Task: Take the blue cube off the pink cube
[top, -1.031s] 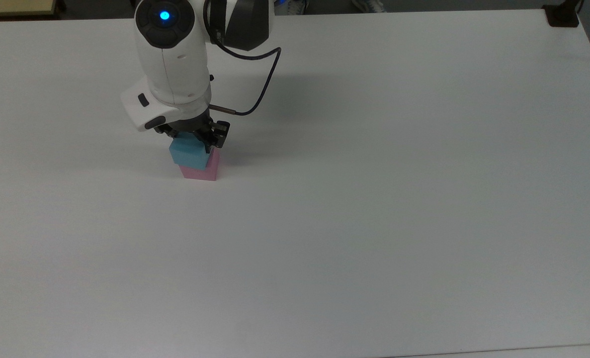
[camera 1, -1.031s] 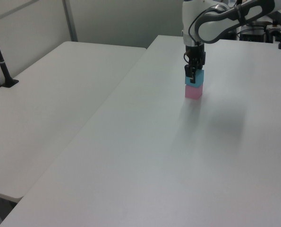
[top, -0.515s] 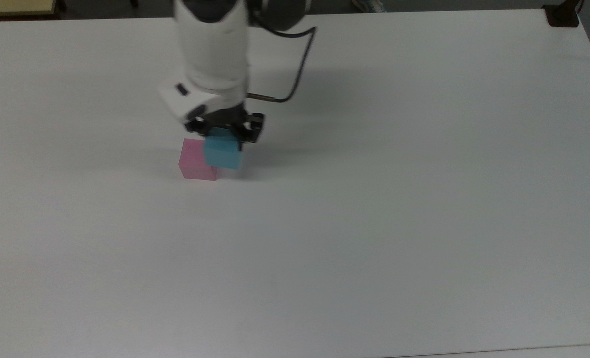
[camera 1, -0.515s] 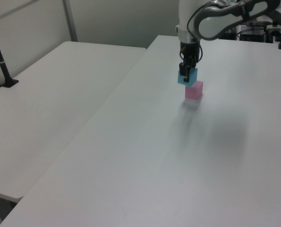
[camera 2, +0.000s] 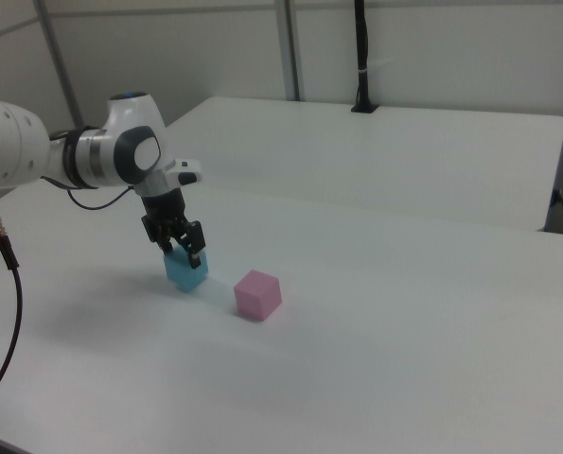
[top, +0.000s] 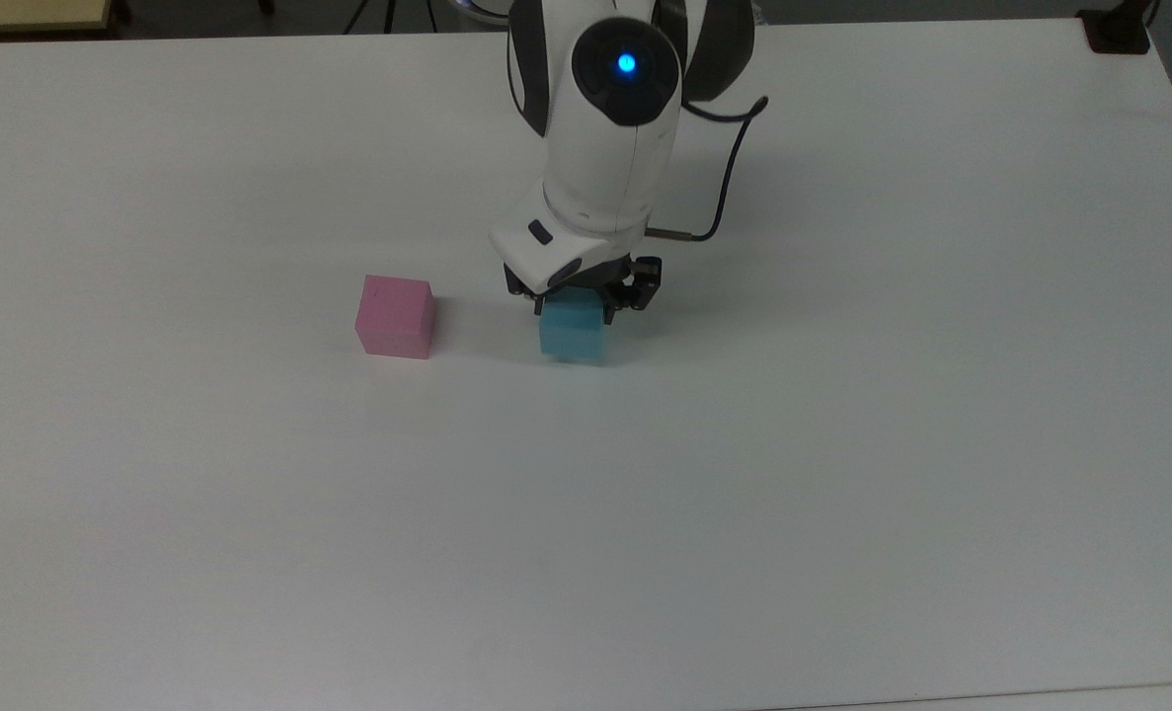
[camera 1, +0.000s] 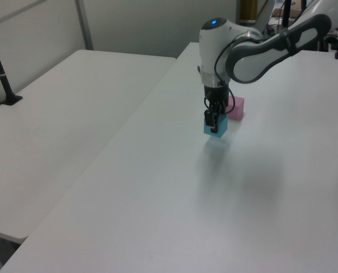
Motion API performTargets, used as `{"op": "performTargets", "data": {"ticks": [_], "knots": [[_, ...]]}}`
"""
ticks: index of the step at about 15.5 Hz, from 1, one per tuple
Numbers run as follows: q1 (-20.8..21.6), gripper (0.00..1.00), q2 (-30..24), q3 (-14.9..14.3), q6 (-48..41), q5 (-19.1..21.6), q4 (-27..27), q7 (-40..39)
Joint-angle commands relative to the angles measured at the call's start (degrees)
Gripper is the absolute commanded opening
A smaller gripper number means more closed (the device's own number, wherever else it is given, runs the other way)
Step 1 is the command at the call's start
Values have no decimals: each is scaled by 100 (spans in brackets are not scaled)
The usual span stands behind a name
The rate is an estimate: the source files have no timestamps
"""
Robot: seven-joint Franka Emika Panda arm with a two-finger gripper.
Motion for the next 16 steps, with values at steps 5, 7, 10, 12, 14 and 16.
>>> {"op": "performTargets", "data": {"ticks": [5,7,10,12,14,16], "knots": [[-5,100,-631,-50,-259,-79,-4,109],[-32,100,-1079,-85,-725,-26,-4,57],[-93,100,-1625,-102,-1244,18,-4,-57],[-285,100,-1871,-102,-1491,192,-4,-277],[-496,100,-2117,-111,-1606,631,-4,-470],[-524,100,-2171,-111,-1720,659,-4,-567]]}}
